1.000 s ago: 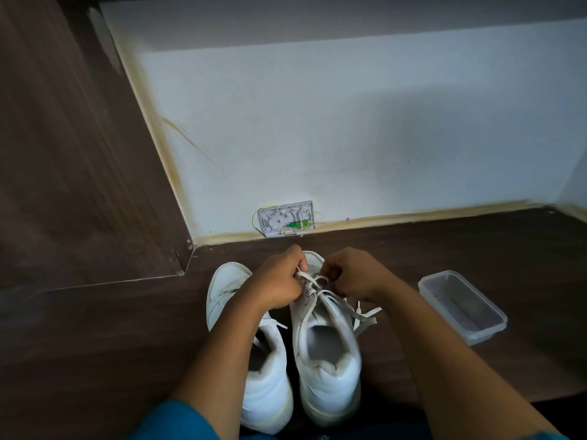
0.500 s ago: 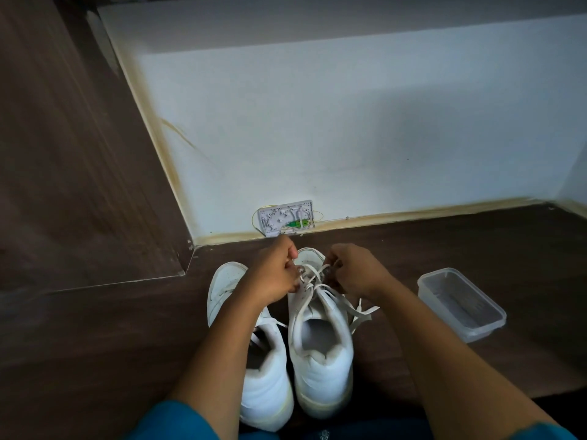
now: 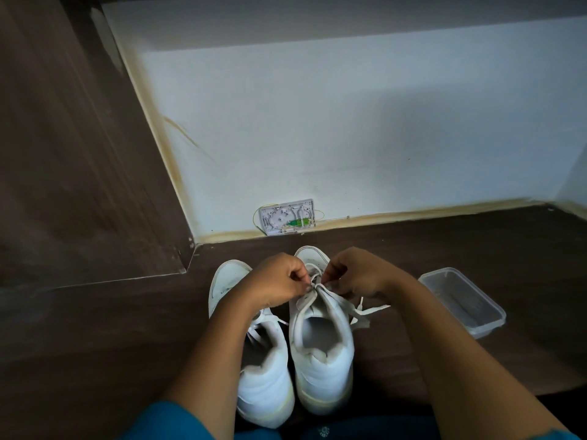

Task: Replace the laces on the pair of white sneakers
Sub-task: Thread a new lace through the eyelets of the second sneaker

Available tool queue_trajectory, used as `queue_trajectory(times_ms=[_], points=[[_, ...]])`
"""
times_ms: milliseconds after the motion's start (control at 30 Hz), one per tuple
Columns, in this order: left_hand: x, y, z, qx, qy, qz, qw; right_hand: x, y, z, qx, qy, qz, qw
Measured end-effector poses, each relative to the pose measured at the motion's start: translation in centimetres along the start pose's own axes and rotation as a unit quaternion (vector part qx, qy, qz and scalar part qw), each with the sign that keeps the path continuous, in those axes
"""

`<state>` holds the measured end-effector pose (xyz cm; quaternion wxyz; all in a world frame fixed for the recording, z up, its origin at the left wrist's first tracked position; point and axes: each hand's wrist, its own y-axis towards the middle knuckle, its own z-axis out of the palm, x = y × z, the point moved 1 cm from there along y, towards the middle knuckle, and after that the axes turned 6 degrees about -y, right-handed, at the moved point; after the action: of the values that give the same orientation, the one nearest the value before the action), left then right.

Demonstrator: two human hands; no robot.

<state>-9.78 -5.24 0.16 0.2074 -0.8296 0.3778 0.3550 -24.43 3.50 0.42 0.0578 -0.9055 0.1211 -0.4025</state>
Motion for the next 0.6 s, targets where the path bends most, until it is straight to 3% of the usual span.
queue_trajectory(times_ms=[133, 267, 367, 600], points=[[-0.8, -0.2, 0.2, 0.024, 0.096, 0.018, 0.995, 0.5, -0.1, 0.1, 0.001, -0.024, 0.001, 1.0], [-1.1, -0.3, 0.0, 0.0, 0.126, 0.049, 0.991, 1.1, 0.1, 0.3, -0.001, -0.153, 0.006, 0.988], [-1.1, -0.2, 0.0, -0.013, 0.13, 0.056, 0.99, 1.2, 0.1, 0.4, 0.01, -0.186, 0.009, 0.983], [-0.6, 0.0, 0.3, -0.011, -0.106, -0.016, 0.994, 1.5, -0.7, -0.1, 0.005, -0.227, -0.009, 0.974]])
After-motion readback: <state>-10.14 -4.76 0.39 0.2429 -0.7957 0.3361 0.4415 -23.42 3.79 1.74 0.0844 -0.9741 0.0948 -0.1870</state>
